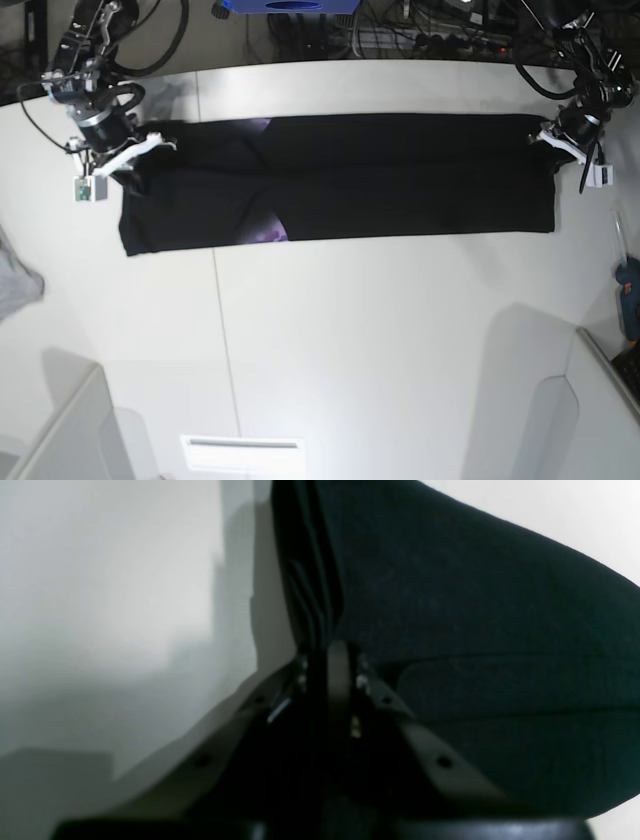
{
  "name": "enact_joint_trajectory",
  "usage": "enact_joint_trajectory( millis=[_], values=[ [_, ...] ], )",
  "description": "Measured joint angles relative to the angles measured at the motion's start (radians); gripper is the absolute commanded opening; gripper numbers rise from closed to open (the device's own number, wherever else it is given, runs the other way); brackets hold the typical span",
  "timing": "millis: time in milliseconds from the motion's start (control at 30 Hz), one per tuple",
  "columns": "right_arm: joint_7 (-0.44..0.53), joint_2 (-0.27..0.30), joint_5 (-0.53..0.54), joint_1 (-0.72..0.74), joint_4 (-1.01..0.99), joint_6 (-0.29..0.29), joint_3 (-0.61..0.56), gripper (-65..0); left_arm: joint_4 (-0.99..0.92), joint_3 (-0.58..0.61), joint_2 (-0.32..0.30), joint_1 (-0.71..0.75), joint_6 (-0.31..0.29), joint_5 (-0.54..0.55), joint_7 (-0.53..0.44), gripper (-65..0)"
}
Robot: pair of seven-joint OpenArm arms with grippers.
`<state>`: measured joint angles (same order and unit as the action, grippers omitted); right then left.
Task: Fold the T-shirt properly
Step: 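Pull the strip ends apart with both grippers to straighten it, then carry the strip end with the left gripper toward the strip's middle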
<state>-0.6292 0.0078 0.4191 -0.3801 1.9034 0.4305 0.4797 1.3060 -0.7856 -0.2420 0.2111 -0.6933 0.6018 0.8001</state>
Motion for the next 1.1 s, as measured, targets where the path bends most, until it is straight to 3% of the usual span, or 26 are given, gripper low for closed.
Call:
enact_joint_trajectory(
  millis=[233,600,900,1100],
  values=[
    [0.0,0.0,0.0,0.0,0.0,0.0,0.0,-65.0,0.008,-0.001,-0.019,0.001,-0.008,-0.007,0.018,-65.0],
    [0.0,0.0,0.0,-0.009,0.0,0.0,0.0,-65.0,0.235,0.002,-0.014,0.1,0.012,-0.074,0.026,-65.0],
    [0.0,0.0,0.0,-0.014,0.0,0.0,0.0,-65.0,0.501,0.029,0.065,0.16,0.013,-0.076,0.032,-65.0],
    [0.0,0.0,0.0,-0.013,0.0,0.0,0.0,-65.0,0.57,0.105,0.079,0.163,0.011,-0.069,0.093,-65.0]
  ],
)
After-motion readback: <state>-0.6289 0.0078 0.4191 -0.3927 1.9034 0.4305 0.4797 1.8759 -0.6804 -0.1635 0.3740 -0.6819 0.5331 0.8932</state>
